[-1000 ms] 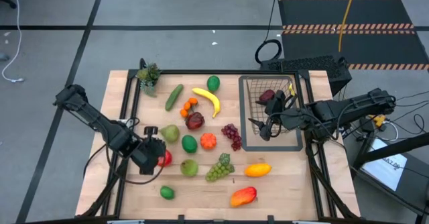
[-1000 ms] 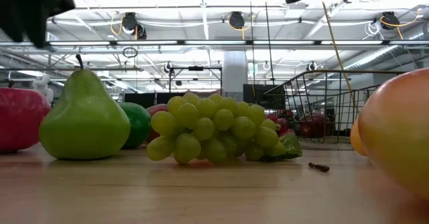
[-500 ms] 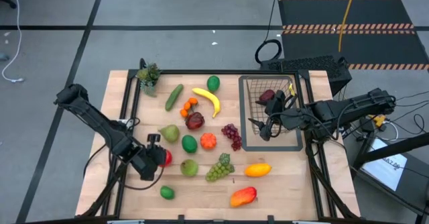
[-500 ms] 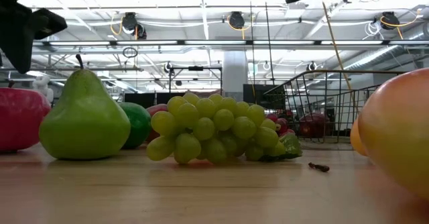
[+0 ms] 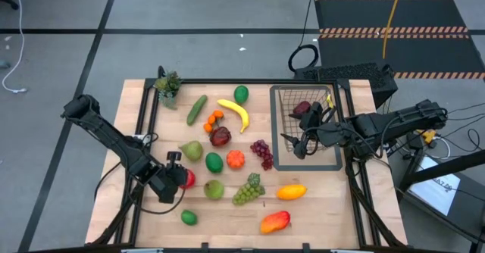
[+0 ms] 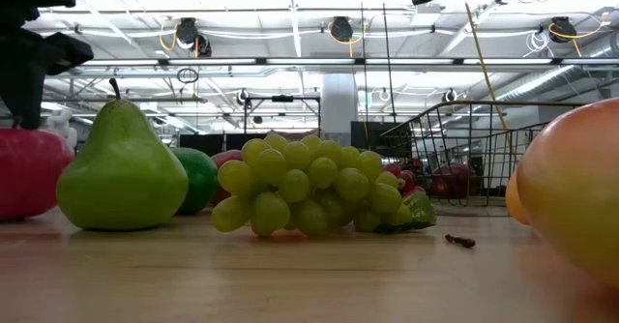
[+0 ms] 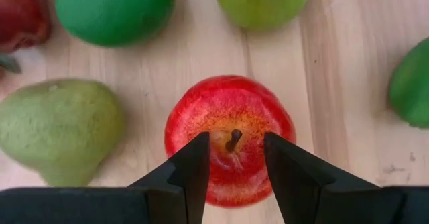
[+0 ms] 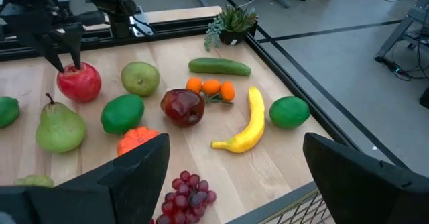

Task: Build produce basket
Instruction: Put the bottom apple into the gold wire basket

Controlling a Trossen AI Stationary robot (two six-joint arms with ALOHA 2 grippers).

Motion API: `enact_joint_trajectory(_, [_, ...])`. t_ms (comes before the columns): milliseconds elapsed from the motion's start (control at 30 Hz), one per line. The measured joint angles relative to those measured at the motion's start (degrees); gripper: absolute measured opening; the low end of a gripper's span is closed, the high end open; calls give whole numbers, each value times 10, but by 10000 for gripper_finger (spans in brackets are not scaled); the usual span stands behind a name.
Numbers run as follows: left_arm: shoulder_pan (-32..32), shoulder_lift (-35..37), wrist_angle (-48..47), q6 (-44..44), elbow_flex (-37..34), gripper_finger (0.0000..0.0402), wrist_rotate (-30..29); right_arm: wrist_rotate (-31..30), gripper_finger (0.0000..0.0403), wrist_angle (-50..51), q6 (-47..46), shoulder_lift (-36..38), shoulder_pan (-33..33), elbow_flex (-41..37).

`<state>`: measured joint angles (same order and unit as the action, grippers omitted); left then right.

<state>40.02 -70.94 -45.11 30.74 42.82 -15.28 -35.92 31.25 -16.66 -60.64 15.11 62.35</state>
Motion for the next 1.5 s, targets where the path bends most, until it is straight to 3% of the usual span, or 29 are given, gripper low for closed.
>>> enact_joint_trajectory(167, [0, 0, 25, -11, -9, 135, -7, 0, 336, 0, 0, 0, 0, 0])
enact_joint_trajectory(467, [0, -1, 20, -8, -10, 50, -5, 0, 336, 0, 0, 0, 0, 0])
enact_joint_trajectory(633, [-2, 1, 19, -5, -10, 33, -11, 0, 336, 0, 0, 0, 0, 0])
enact_joint_trajectory(900, [-2, 1, 19, 4, -10, 36, -38, 0, 336, 0, -2, 0, 0, 0])
enact_joint_trajectory(1033, [-2, 1, 16, 16, -10, 64, -73, 1, 336, 0, -2, 0, 0, 0])
enact_joint_trajectory(1233, [-2, 1, 16, 14, -10, 113, -73, 2, 336, 0, -2, 0, 0, 0])
enact_joint_trajectory(1500, [-2, 1, 17, 24, -10, 120, -65, 2, 336, 0, -2, 0, 0, 0])
